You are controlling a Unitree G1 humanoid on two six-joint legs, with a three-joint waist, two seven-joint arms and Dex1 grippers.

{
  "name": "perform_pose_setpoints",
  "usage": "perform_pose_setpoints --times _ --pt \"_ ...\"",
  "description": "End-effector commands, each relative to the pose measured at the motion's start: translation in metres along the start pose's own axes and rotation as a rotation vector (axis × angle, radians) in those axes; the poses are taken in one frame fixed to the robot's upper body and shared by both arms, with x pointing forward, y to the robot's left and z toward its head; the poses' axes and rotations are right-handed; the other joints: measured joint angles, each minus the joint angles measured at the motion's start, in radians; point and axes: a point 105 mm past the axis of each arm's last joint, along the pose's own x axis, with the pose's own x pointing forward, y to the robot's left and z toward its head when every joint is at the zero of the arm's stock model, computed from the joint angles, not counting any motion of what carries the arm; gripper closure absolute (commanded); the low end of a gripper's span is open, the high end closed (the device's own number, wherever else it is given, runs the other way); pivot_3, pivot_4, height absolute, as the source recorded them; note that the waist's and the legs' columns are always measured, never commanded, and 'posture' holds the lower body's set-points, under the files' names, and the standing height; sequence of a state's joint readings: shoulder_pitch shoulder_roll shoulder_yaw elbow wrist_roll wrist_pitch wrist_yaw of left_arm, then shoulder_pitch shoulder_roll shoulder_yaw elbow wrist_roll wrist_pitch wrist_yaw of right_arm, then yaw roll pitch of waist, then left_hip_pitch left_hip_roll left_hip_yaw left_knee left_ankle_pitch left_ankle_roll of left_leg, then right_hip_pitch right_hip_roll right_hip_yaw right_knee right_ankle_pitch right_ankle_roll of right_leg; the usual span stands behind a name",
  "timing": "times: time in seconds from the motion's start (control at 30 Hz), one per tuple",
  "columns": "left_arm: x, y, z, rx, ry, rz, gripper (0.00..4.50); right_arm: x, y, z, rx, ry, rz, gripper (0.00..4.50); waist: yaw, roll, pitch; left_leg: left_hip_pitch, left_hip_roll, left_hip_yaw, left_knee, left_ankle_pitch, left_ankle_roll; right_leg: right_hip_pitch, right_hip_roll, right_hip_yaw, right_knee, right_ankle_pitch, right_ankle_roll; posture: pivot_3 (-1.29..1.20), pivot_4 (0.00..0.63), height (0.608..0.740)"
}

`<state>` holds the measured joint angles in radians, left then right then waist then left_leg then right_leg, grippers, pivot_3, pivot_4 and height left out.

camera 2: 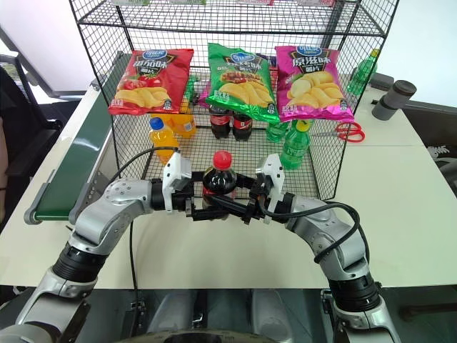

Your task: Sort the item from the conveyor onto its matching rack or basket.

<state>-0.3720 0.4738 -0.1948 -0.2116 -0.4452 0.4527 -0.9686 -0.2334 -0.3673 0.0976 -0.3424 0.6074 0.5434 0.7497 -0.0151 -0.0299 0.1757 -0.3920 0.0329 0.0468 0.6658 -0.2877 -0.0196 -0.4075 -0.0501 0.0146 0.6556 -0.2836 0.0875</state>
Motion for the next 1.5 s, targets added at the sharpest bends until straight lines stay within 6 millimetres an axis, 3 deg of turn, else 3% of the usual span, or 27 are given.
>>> perform_pose_setpoints --times 0.03,0.17,0.37,0.7,1.03,1.33,1.43,1.5 --pt "-0.019 0.013 0.002 0.027 -0.009 0.122 0.05 0.002 -0.014 0.021 -0.104 -0.091 -0.081 1.52 0.001 0.0 0.0 0.0 0.0 0.0 0.0 0.0 0.0 0.0 0.0 0.0 0.0 0.0 0.0 0.0 0.15 0.74" --pt "-0.054 0.032 -0.012 0.029 0.026 0.338 0.05 0.006 -0.038 0.02 -0.172 -0.119 -0.218 1.52 -0.003 0.0 0.0 0.0 0.0 0.0 0.0 0.0 0.0 -0.001 0.0 0.0 0.001 0.0 0.0 0.0 0.15 0.74" --pt "-0.075 0.035 -0.02 0.032 0.021 0.482 0.05 0.021 -0.066 0.008 -0.255 -0.143 -0.366 1.52 0.001 0.0 0.0 0.0 0.0 0.001 0.0 0.0 0.0 -0.001 -0.001 0.0 0.001 0.0 0.0 0.0 0.15 0.74" --pt "-0.074 0.021 -0.018 0.005 -0.03 0.464 0.05 0.045 -0.102 -0.011 -0.301 -0.185 -0.55 1.52 -0.006 0.001 0.0 0.0 0.0 0.002 0.0 0.0 -0.001 -0.002 -0.006 0.0 0.003 0.0 0.0 0.0 0.15 0.74" --pt "-0.07 0.016 -0.021 -0.01 -0.026 0.446 0.05 0.061 -0.119 -0.015 -0.261 -0.177 -0.583 1.52 -0.01 0.001 0.001 0.0 0.0 0.002 0.0 0.0 -0.001 -0.003 -0.007 0.0 0.004 0.0 0.0 0.0 0.15 0.74" --pt "-0.068 0.017 -0.02 -0.003 -0.036 0.458 0.05 0.066 -0.122 -0.02 -0.232 -0.172 -0.572 1.52 -0.03 0.001 0.001 0.0 -0.001 0.002 0.0 0.0 -0.001 -0.003 -0.008 0.0 0.005 0.0 0.0 0.0 0.15 0.74" --pt "-0.068 0.017 -0.02 -0.001 -0.033 0.461 0.0 0.065 -0.122 -0.021 -0.227 -0.175 -0.568 0.09 -0.03 0.001 0.001 0.0 -0.001 0.003 0.0 0.0 -0.001 -0.003 -0.008 0.0 0.005 0.0 0.0 0.0 0.15 0.74" --pt "-0.068 0.017 -0.021 -0.001 -0.033 0.461 0.0 0.065 -0.122 -0.02 -0.228 -0.179 -0.565 0.04 -0.031 0.001 0.001 0.001 -0.001 0.003 0.0 0.001 -0.001 -0.003 -0.008 0.0 0.006 0.0 0.0 0.0 0.15 0.74"
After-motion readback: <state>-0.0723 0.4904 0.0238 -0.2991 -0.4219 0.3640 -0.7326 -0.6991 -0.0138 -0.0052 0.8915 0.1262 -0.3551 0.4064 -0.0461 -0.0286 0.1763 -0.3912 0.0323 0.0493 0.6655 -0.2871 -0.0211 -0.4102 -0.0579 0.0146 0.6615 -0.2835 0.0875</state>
